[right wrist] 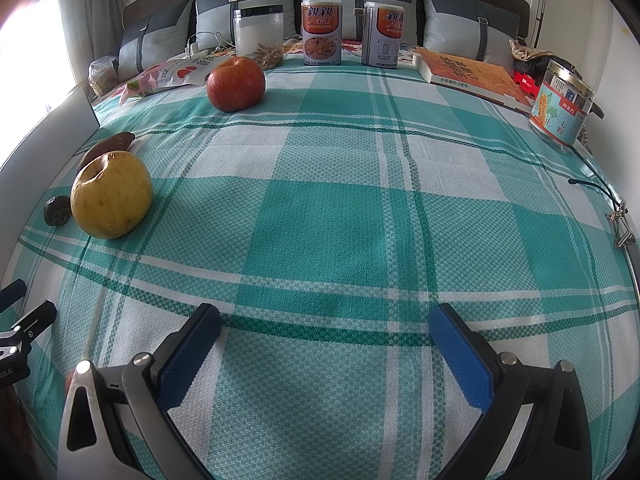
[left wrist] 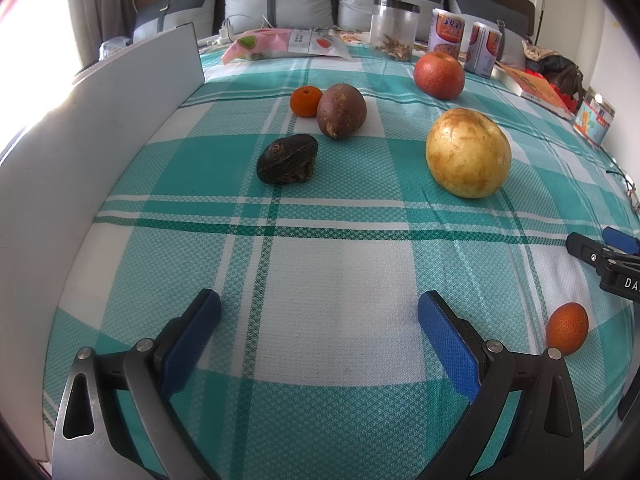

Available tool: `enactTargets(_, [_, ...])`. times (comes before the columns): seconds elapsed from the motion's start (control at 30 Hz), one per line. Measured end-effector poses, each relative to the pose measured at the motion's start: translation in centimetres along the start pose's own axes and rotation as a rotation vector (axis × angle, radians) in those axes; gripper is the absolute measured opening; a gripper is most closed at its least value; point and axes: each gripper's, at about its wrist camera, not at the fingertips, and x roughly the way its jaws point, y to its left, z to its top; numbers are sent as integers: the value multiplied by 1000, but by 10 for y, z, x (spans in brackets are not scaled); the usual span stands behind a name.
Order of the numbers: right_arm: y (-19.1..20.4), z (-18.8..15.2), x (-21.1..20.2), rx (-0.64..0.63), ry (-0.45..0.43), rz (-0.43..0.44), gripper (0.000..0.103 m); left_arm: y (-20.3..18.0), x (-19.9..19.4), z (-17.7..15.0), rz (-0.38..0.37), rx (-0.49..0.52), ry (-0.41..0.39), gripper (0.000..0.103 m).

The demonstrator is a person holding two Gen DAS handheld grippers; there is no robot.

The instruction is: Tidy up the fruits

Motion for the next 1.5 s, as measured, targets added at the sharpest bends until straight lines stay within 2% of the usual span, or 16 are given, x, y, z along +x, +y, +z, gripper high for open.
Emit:
enactTargets(0.47, [0, 0, 0, 0, 0, 0, 103, 0, 0, 0, -4, -2, 1, 99])
enactTargets(0.6, [0, 0, 0, 0, 0, 0, 103, 6, -4, 1, -78, 35, 59, 99])
enactTargets(0.73, [0, 0, 0, 0, 0, 0, 103, 21, -14, 4, -175, -7, 85, 98])
enactTargets(0.8, [0, 0, 0, 0, 0, 0, 103, 26, -15, 17, -158, -13, 61, 98])
enactTargets(0.87, [0, 0, 0, 0, 0, 0, 103, 27, -9, 35, -108, 12, 49, 97])
enactTargets(1.0, [0, 0, 0, 0, 0, 0, 103, 33, 21, 71, -39, 27, 79, 97])
enactTargets(1.07, [0, 0, 0, 0, 0, 0, 103, 36, 31, 80, -35, 22, 76, 96])
enactTargets(1.1, [0, 0, 0, 0, 0, 0, 103, 36, 36, 83, -41, 23, 74, 95])
enactTargets(1.17, [0, 0, 0, 0, 0, 0, 103, 31, 45, 83, -59, 48, 87, 61])
enactTargets(1.2, [0, 0, 0, 0, 0, -1, 103, 30, 48, 82, -80, 63, 104, 36])
enactTargets(1.23, [0, 0, 0, 1, 2, -1, 103, 30, 44, 82, -71, 73, 82, 35])
enactTargets(1.3, [0, 6, 1, -6, 46, 14, 102, 35, 34, 78, -102, 54, 75, 35])
enactTargets(1.33, [0, 10, -2, 5, 67, 36, 97, 39, 28, 76, -115, 37, 65, 35])
enactTargets(1.43, [25, 26, -29, -18, 1, 252, 95, 51, 7, 66, -130, -1, 50, 35])
enactTargets(1.5, [59, 40, -36, -86, -1, 334, 95, 60, -8, 60, -143, -42, 60, 35])
